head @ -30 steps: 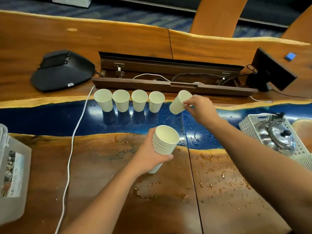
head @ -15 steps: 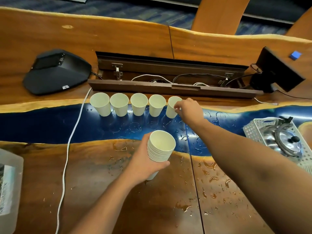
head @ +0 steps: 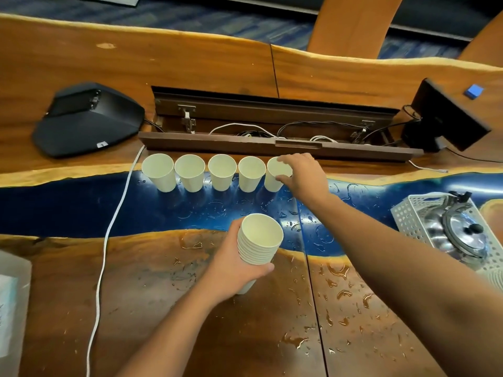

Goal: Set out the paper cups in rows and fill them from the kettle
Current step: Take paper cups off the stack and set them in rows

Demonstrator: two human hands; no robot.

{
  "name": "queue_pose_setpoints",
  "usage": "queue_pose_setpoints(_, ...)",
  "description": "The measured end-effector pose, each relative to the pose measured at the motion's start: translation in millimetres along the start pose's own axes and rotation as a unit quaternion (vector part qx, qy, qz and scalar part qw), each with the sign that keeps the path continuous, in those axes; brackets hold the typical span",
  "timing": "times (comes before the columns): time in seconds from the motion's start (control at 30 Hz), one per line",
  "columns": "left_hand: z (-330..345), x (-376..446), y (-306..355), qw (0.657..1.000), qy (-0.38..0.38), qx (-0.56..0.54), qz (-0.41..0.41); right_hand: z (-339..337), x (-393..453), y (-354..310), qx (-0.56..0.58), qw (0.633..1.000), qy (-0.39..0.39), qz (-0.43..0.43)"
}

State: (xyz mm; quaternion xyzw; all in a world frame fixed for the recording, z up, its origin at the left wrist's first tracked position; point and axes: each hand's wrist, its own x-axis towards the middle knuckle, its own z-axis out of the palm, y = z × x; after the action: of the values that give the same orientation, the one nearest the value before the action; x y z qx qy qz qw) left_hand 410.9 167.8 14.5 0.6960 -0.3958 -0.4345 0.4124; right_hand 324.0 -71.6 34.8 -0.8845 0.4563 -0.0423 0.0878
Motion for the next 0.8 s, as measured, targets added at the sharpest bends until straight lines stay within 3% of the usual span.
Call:
queue_pose_setpoints(0.13, -2, 1, -2, 1.000, 0.003, -0.013, -0.004, -36, -39, -25, 0.166, 0.985, 0.034, -0.024)
queue_pose_setpoints(0.23, -2, 1, -3, 1.000, 0.014, -0.023, -0.004, -67, -79, -40, 0.247, 0.964, -0.064, -0.082)
queue_pose_setpoints(0.37, 6, -5, -1, 1.000, 0.003, -0.024, -0.003, -87, -115, -40, 0.149, 0.946, -0.238, -0.163)
queue_pose_setpoints(0.47, 17, -12, 2, 1.000, -0.009, -0.020, -0.005, -89, -132, -41, 0.041, 0.927, -0.312, -0.203)
queue_pose_setpoints(0.63, 31, -25, 7, 1.000, 0.004, -0.017, -0.001, -94, -149, -40, -0.046, 0.934, -0.267, -0.232)
queue_pose_setpoints(0.8, 37, -35, 15, 1.000, 0.008, -0.025, 0.013, -99, -166, -34, -0.049, 0.946, -0.202, -0.250)
